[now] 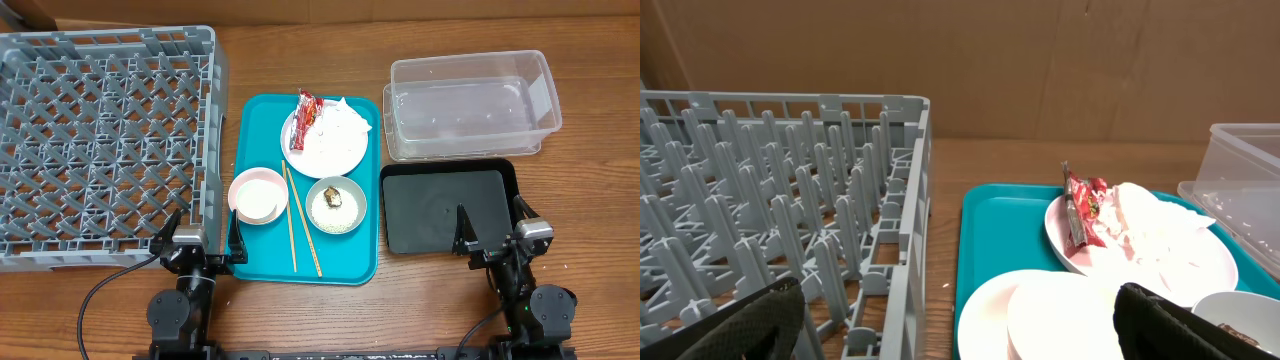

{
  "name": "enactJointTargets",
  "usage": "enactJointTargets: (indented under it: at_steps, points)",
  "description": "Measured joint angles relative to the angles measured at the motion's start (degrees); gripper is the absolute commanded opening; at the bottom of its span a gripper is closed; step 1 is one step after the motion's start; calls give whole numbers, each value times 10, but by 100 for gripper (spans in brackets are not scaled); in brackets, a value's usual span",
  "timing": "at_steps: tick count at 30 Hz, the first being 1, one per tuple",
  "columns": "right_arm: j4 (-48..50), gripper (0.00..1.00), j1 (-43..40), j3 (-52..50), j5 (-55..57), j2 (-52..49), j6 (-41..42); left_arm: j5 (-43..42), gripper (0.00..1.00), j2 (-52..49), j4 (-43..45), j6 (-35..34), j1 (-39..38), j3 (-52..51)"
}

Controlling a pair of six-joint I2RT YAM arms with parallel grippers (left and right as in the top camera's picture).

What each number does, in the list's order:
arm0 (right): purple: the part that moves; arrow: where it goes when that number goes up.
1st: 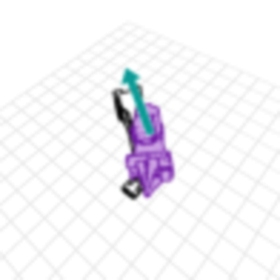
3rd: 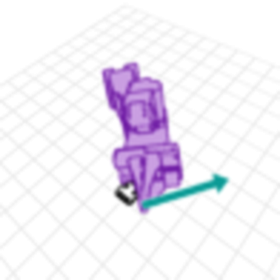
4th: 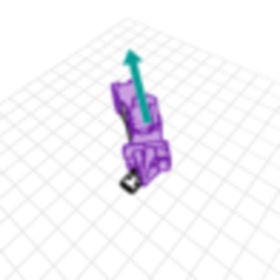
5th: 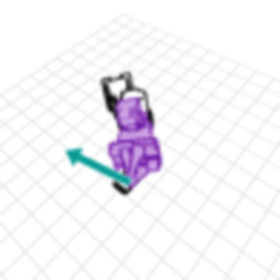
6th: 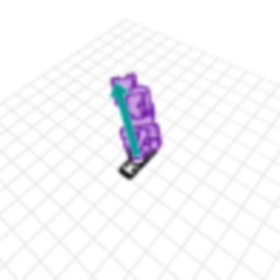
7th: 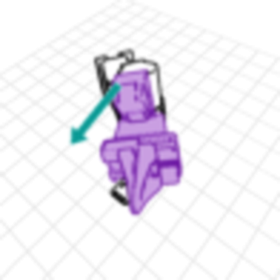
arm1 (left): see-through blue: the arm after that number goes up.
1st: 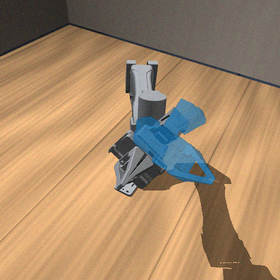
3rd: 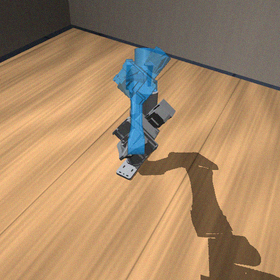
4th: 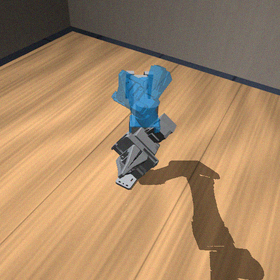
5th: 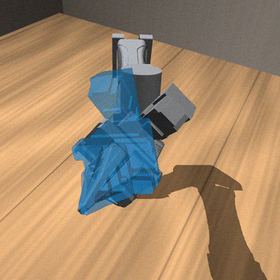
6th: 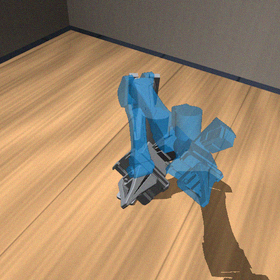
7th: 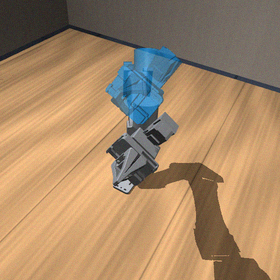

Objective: Sort waste into correct bins and load items into the dishwasher

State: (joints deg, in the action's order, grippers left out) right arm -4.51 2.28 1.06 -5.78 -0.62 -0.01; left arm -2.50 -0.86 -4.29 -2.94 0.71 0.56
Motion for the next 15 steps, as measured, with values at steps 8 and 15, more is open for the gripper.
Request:
enactJointTargets:
  at_steps: [8, 15]
  points:
    - [4, 100, 0, 0, -2, 0, 10, 0, 100, 0, 0, -12, 0, 0]
    - [-1, 100, 0, 0, -3, 0, 40, 0, 100, 0, -24, -42, 0, 11]
